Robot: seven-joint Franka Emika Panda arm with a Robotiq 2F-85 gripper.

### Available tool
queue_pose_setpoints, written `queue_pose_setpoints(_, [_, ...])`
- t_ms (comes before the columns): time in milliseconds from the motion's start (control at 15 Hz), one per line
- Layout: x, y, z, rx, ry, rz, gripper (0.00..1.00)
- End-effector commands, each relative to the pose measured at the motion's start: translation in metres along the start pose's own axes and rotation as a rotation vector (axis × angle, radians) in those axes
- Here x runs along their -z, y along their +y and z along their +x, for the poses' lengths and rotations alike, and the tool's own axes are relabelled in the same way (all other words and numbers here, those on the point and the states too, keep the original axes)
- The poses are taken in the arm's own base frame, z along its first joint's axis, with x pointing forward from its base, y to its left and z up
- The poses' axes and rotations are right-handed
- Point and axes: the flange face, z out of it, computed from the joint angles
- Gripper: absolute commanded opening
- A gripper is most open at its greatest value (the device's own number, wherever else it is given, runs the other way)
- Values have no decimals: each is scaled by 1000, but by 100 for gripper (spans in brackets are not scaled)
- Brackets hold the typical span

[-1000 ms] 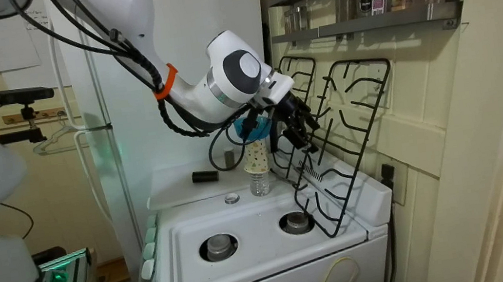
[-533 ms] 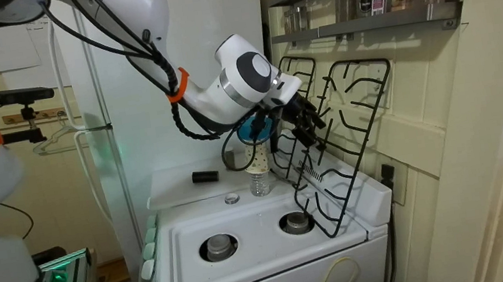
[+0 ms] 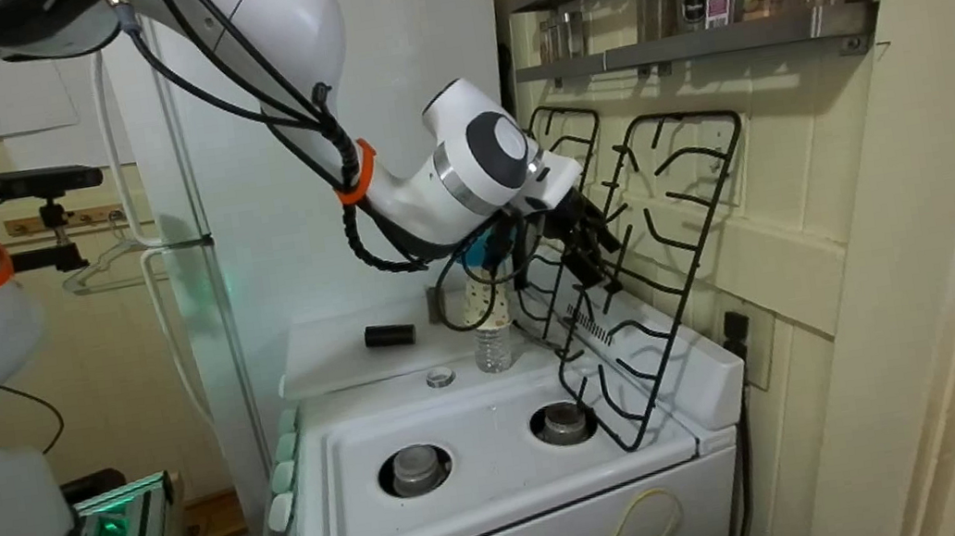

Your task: Place the grating on the right on the right side of the stovetop.

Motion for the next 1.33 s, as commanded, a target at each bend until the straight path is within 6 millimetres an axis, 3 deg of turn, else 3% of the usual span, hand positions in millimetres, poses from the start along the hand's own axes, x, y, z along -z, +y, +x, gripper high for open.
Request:
queue_pose_setpoints(0, [-10,-2,1,-8,8,-7,81])
queue_pose_setpoints(133, [-11,-3,2,-6,13,-6,70])
queue_pose_setpoints(600, [-14,-7,3,0,16,-6,15])
queue_pose_setpoints(867, [-13,-9,0,-3,13,-3,6])
queue_pose_setpoints(1267, [0,-1,8,-88,32,14,6])
